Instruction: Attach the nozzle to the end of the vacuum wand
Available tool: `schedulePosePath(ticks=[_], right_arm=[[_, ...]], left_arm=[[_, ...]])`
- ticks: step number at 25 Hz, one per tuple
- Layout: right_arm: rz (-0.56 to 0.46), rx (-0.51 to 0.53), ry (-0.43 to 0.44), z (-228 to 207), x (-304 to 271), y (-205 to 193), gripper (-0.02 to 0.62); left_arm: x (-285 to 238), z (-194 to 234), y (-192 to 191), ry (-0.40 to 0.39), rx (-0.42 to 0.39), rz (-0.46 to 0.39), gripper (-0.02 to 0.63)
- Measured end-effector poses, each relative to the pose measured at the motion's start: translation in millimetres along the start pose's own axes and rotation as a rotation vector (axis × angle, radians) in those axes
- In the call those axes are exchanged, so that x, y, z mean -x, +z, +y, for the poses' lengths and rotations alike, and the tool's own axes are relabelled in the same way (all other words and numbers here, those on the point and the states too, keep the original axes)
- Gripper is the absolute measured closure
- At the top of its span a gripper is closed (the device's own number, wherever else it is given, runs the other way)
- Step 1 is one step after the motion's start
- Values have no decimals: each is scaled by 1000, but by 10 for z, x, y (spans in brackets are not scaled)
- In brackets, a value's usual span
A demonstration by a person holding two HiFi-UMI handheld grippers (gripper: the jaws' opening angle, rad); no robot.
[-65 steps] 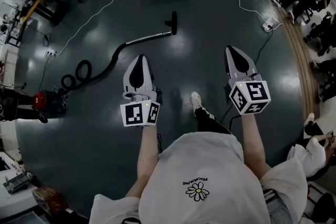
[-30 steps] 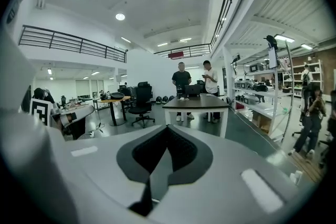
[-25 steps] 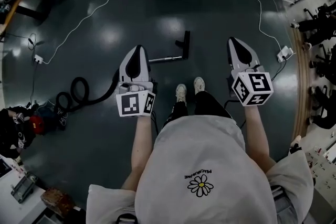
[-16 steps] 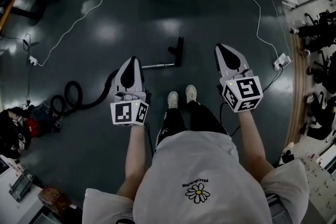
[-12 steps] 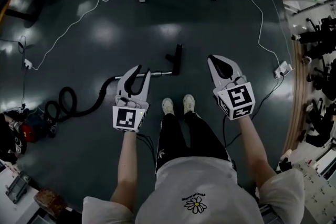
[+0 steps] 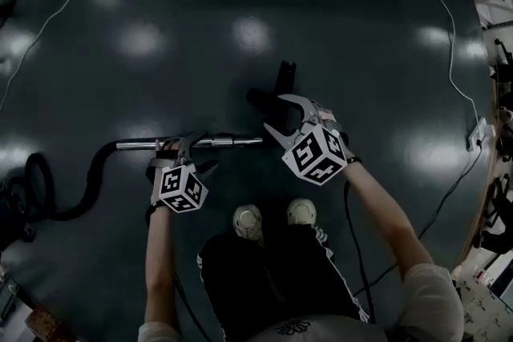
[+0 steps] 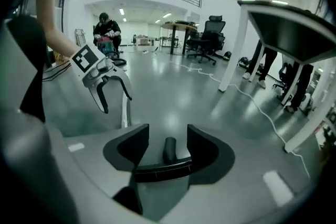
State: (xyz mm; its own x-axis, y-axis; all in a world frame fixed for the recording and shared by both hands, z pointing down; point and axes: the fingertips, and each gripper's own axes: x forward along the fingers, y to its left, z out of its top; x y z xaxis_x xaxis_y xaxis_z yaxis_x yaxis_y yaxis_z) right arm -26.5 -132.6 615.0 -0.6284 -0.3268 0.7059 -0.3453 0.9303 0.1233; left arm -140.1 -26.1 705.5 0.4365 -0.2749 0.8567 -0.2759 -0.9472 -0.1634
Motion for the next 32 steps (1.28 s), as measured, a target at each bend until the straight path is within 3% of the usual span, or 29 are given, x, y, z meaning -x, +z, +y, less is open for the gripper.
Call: schedulePosePath(ticks=[3,6,9,12,14,17,19,21,27,32], right_arm=[[83,48,18,9,-865,-703,359],[211,75,14,-54,-1275,-1126,322],[331,116,-9,-190,-1405,-1224,371],[395,194,51,-117,-1432,-1251,378],[376,235,80,-71,-1414,-1242,389],[307,322,72,-27,-1405,-1164,407],[265,388,49,15,-1395,-1136,408],[229,424,33,48,-1351,-1168,410],[148,396,15,3,-912,-1383,414],[153,387,29,282,-406,-1607,416]], left_arm=[[-700,35,-356,32,-3,-17,269],[-787,50,-362,-1,57,-107,297],[-788,26,-438,-48,-34,-12,378],[-881,-134,-513,-115,-58,100,333],[-1002,-117,-584,-103,-60,133,307],[-1077,-54,-650,-111,-92,129,325],[-1052,-89,-658,-129,-113,116,392],[-1053,-140,-646,-123,-111,97,403],[-918,-92,-456,-75,-78,33,408],[-724,36,-271,-17,-69,-29,410]])
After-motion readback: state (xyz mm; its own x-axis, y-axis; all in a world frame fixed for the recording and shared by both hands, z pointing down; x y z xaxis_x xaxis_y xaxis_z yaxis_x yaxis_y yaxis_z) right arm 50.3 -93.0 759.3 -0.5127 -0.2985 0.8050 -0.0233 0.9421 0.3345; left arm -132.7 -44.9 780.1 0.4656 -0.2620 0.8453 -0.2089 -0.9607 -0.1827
